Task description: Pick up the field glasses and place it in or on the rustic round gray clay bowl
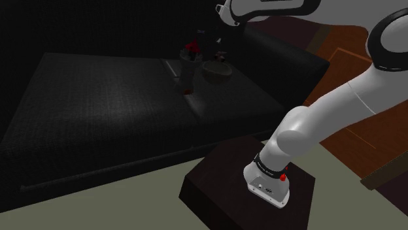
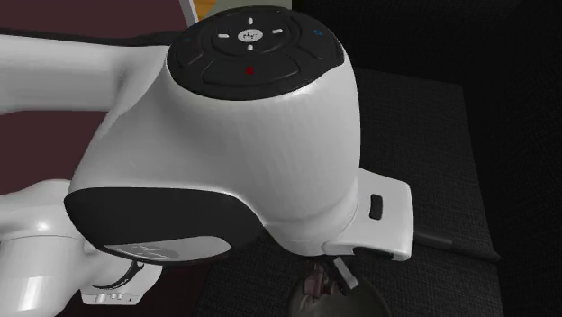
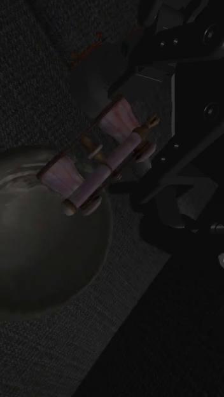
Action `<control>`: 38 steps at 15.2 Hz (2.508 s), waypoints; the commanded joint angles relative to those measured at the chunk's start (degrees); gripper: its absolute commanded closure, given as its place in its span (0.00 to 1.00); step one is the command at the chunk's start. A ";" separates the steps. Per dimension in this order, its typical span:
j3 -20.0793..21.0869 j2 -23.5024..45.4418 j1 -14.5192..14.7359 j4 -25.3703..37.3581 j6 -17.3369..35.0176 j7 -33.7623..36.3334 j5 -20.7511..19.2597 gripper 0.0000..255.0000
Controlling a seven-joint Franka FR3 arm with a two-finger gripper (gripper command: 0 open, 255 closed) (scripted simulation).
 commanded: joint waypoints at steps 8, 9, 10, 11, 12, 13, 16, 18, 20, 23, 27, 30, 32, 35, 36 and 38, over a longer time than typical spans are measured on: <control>-7.20 8.67 -1.91 6.52 3.08 -10.02 2.17 1.00; -7.26 8.77 -1.93 5.84 3.85 -10.00 2.15 1.00; -7.31 8.88 -1.95 5.18 4.62 -9.97 2.13 1.00; -7.36 9.01 -1.97 4.52 5.40 -9.96 2.12 1.00; -7.42 9.14 -1.98 3.88 6.18 -9.94 2.11 1.00; -7.47 9.30 -2.00 3.25 6.95 -9.93 2.11 1.00; -7.65 9.83 -2.04 1.42 9.30 -9.91 2.12 1.00; -7.78 10.27 -2.07 0.21 10.94 -9.91 2.15 1.00; -7.78 10.27 -2.07 0.21 10.94 -9.91 2.15 1.00; -7.78 10.27 -2.07 0.21 10.94 -9.91 2.15 1.00; -7.78 10.27 -2.07 0.21 10.94 -9.91 2.15 0.00; -7.78 10.27 -2.07 0.21 10.94 -9.91 2.15 0.00; -7.78 10.27 -2.07 0.21 10.94 -9.91 2.15 0.00; -6.99 7.25 -2.07 2.97 5.20 -9.36 1.50 0.00; -6.78 6.57 -2.06 3.81 3.69 -9.25 1.39 0.00; -6.77 6.57 -2.07 3.80 3.70 -9.25 1.40 0.00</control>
